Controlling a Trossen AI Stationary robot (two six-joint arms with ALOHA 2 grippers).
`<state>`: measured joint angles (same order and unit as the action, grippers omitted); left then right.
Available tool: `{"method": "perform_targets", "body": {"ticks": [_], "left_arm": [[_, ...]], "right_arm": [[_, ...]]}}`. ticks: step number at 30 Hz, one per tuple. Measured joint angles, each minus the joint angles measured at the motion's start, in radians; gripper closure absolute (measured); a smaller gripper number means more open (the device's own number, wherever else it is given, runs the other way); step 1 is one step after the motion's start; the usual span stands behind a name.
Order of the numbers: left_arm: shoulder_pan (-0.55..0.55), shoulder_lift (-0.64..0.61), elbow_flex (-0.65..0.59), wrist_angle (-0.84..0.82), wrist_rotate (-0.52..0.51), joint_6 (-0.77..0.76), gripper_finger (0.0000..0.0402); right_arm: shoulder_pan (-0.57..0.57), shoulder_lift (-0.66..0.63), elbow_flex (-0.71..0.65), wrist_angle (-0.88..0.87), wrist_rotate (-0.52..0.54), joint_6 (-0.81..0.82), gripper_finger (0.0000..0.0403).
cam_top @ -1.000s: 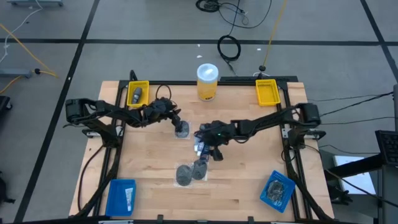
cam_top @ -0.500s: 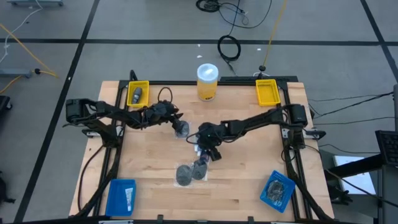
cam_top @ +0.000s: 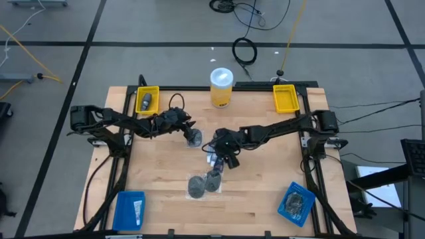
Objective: Pick & Place Travel size toiletries
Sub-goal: Put the blue shaving cream into the right yellow bin
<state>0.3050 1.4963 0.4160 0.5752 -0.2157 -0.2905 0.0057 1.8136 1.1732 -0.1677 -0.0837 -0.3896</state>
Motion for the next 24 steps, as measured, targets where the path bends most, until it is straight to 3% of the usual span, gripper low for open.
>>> {"method": "perform_targets", "body": {"ticks": [7,16,21,24], "left_arm": [[0.000,0.000,0.000,-0.003,-0.001,0.000,0.0245],[0.000,0.000,0.000,-0.003,-0.001,0.000,0.0245],[0.000,0.000,0.000,-0.003,-0.001,-0.001,0.0245],[0.000,0.000,0.000,-0.003,-0.001,-0.001,0.0245]], "right_arm": [[0.022,-0.015,-0.002,-0.038,-0.104,0.049,0.0130],[0.069,-0.008,-0.006,-0.051,-0.104,0.037,0.0070],[0.075,-0.007,-0.071,-0.007,-0.101,-0.079,0.0072],[0.068,0.000,-0.120,0.110,-0.101,-0.117,0.0079]]}}
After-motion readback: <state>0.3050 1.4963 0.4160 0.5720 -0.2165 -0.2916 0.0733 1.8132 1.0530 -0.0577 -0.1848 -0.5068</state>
